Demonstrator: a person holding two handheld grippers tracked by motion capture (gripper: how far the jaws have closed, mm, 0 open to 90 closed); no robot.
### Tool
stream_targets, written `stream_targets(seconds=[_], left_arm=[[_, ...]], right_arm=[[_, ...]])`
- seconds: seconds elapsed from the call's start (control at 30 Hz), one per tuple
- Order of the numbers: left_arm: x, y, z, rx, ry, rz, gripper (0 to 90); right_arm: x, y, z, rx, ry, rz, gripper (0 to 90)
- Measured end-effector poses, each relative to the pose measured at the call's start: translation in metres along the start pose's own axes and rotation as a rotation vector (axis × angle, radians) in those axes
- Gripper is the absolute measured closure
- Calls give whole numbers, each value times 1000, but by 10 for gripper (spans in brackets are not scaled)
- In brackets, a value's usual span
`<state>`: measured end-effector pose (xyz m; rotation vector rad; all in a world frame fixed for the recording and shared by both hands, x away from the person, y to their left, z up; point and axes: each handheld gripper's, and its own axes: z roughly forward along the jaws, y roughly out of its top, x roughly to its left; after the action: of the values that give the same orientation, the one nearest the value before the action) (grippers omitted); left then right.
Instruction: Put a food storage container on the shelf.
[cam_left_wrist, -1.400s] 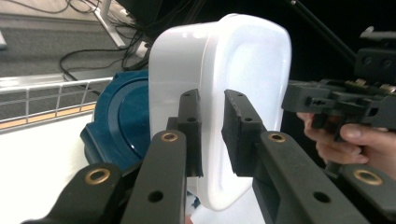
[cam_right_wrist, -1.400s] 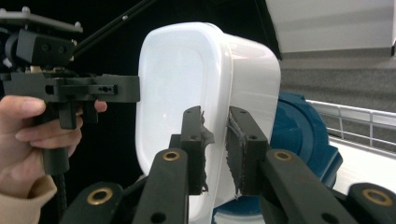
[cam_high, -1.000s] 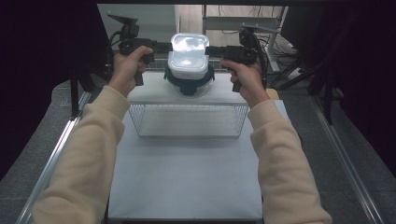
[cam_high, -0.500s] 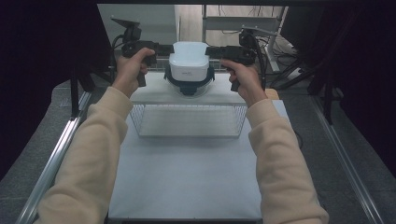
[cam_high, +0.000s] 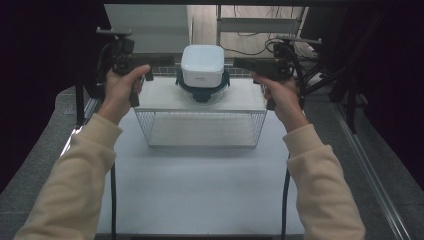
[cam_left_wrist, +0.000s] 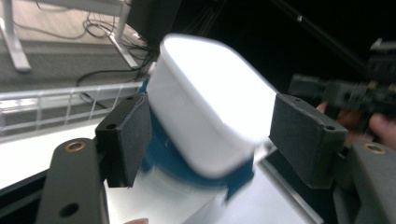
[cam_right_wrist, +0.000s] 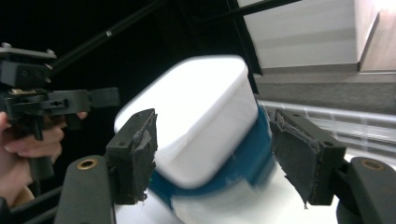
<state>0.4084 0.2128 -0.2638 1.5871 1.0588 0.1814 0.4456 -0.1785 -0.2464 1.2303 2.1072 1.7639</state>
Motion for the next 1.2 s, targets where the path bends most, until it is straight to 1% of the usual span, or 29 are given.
stream_targets(seconds=[0.03, 0.07, 0.1, 0.17, 0.23, 0.27, 0.3, 0.33, 0.4, 0.5, 0.53, 0.6, 0.63, 0.67, 0.7, 0.77, 0.8, 0.83, 0.87, 0.9, 0.93, 1.0, 1.03, 1.1, 1.13, 1.2], left_arm=[[-2, -6, -4, 2, 12, 23, 276], [-5, -14, -10, 0, 17, 45, 272], [-7, -22, -16, -5, 13, 58, 271], [-11, -39, -26, -8, 0, 74, 271], [-15, -55, -33, -3, 0, 90, 271], [-17, -63, -36, 3, 1, 102, 270], [-18, -71, -39, 6, 6, 110, 270], [-19, -79, -41, 6, 5, 117, 271], [-21, -99, -46, 18, -10, 117, 270], [-20, -124, -49, 31, -6, 118, 269], [-19, -134, -49, 38, 0, 118, 269], [-17, -153, -49, 53, 21, 125, 265], [-15, -165, -49, 70, 33, 130, 264], [-14, -173, -50, 76, 41, 129, 261], [-13, -182, -50, 78, 51, 125, 262], [-9, -201, -47, 107, 79, 130, 262], [-8, -207, -46, 116, 91, 127, 263], [-5, -215, -42, 138, 100, 123, 263], [-3, -221, -40, 149, 102, 118, 263], [-2, -225, -39, 155, 107, 118, 262], [-1, -231, -37, 164, 115, 114, 263], [2, -240, -34, 163, 105, 94, 262], [3, -244, -33, 174, 104, 93, 263], [4, -248, -31, 189, 112, 99, 262], [5, -249, -30, 188, 117, 96, 259], [6, -250, -30, 185, 121, 94, 260]], right_arm=[[1, -5, -6, 1, -13, -31, 309], [2, -9, -11, 7, -18, -47, 306], [4, -14, -17, 9, -22, -61, 306], [6, -26, -29, 10, -20, -86, 304], [9, -39, -39, 5, -18, -106, 303], [11, -52, -47, 10, -12, -127, 302], [11, -52, -47, 10, -12, -127, 302], [12, -58, -51, 15, -18, -140, 301], [14, -73, -57, 22, -18, -156, 299], [16, -99, -67, 30, -14, -186, 291], [17, -106, -69, 33, -16, -193, 291], [17, -126, -74, 37, -21, -208, 290], [16, -137, -76, 47, -20, -214, 289], [15, -152, -77, 61, -17, -212, 287], [13, -161, -78, 70, -17, -211, 286], [7, -185, -79, 89, -17, -194, 286], [3, -198, -79, 106, -19, -176, 286], [0, -205, -78, 112, -25, -167, 287], [-4, -215, -76, 129, -33, -156, 286], [-7, -222, -74, 150, -38, -149, 285], [-9, -225, -72, 165, -43, -148, 283], [-12, -233, -69, 189, -48, -135, 283], [-13, -236, -68, 194, -51, -134, 282], [-15, -240, -67, 201, -58, -136, 282], [-16, -241, -66, 208, -60, -132, 280], [-17, -242, -65, 201, -69, -140, 276]])
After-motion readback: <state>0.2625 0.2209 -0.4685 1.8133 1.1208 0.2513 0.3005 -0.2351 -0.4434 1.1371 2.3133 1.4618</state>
